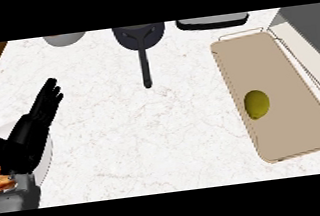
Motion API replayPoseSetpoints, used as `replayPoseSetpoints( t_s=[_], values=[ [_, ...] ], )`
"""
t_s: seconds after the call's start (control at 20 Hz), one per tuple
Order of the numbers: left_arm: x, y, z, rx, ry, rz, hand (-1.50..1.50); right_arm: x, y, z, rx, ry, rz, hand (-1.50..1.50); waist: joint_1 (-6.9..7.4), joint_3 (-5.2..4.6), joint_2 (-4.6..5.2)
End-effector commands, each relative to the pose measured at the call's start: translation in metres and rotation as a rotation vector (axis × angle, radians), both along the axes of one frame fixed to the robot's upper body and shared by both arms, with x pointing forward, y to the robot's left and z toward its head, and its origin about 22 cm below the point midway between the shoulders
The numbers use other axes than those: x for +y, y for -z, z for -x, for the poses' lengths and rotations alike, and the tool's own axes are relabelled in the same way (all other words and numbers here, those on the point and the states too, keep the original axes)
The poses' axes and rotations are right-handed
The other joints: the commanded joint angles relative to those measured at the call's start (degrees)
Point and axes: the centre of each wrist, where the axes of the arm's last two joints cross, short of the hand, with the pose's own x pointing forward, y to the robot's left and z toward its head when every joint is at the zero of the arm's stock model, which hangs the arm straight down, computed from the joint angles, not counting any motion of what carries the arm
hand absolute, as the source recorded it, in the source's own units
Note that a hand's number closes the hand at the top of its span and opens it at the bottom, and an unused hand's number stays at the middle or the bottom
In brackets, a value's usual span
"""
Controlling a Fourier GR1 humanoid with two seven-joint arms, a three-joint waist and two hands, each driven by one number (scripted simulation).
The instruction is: Pick the eggplant from the tray and place it in the tiered shelf
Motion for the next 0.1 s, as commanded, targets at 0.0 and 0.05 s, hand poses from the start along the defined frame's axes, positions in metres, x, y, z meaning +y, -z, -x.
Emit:
replayPoseSetpoints(
  t_s=[0.0,0.05],
  values=[
    [0.0029,0.0013,-0.0005,0.017,-0.028,0.010,0.00,0.0248,-0.0220,0.0100,-0.279,0.055,-0.086,-1.50,-1.64,-0.01,-0.59],
    [0.0061,0.0019,0.0021,0.005,-0.026,-0.004,0.00,0.0280,-0.0312,0.0171,-0.309,0.045,-0.089,-1.50,-1.55,-0.04,-0.76]
  ],
)
